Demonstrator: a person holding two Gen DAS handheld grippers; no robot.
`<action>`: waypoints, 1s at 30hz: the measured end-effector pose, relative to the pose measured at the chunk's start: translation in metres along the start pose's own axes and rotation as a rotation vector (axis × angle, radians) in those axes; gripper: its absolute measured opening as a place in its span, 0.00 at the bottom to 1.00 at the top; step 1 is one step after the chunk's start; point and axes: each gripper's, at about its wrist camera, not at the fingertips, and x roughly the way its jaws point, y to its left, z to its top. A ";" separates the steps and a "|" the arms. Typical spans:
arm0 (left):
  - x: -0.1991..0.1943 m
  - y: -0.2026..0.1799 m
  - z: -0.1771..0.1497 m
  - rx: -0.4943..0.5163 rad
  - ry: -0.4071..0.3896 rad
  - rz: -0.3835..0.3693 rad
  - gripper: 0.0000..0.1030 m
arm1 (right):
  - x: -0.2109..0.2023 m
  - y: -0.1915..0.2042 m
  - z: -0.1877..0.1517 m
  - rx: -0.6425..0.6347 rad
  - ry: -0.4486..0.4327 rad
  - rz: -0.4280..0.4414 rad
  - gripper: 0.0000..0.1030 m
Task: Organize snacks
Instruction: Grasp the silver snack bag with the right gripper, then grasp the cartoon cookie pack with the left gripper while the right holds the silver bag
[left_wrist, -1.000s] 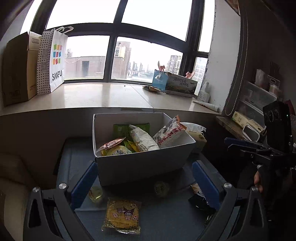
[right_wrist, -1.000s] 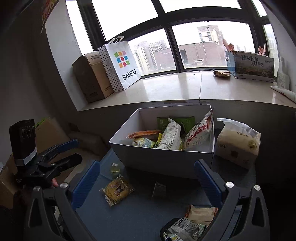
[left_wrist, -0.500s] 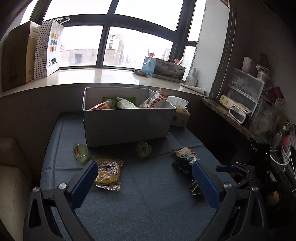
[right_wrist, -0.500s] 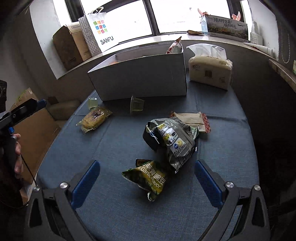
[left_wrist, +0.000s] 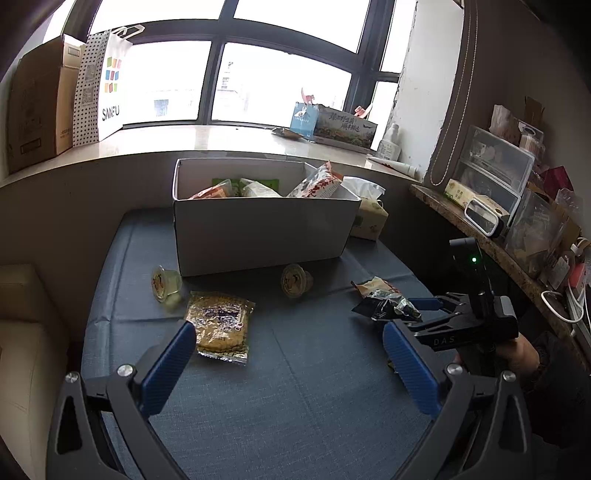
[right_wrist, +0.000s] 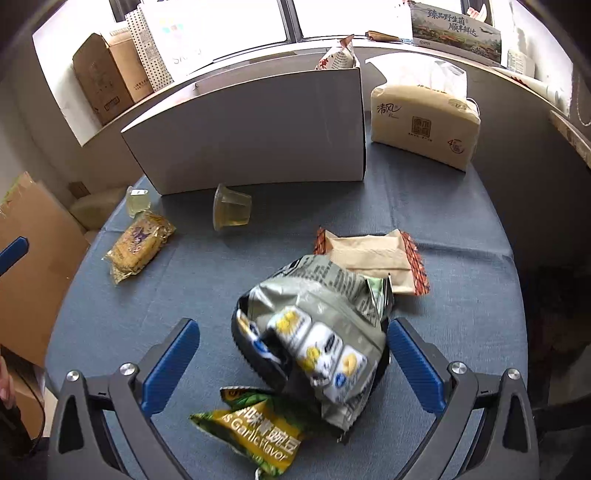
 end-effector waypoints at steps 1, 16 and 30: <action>0.001 0.000 -0.001 -0.001 0.004 0.002 1.00 | 0.004 0.000 0.003 0.001 0.009 -0.020 1.00; 0.020 0.010 -0.008 -0.021 0.057 0.009 1.00 | 0.001 0.002 -0.006 -0.049 0.043 -0.061 0.48; 0.132 0.034 0.006 0.063 0.274 0.091 1.00 | -0.124 -0.005 -0.028 0.079 -0.239 0.066 0.47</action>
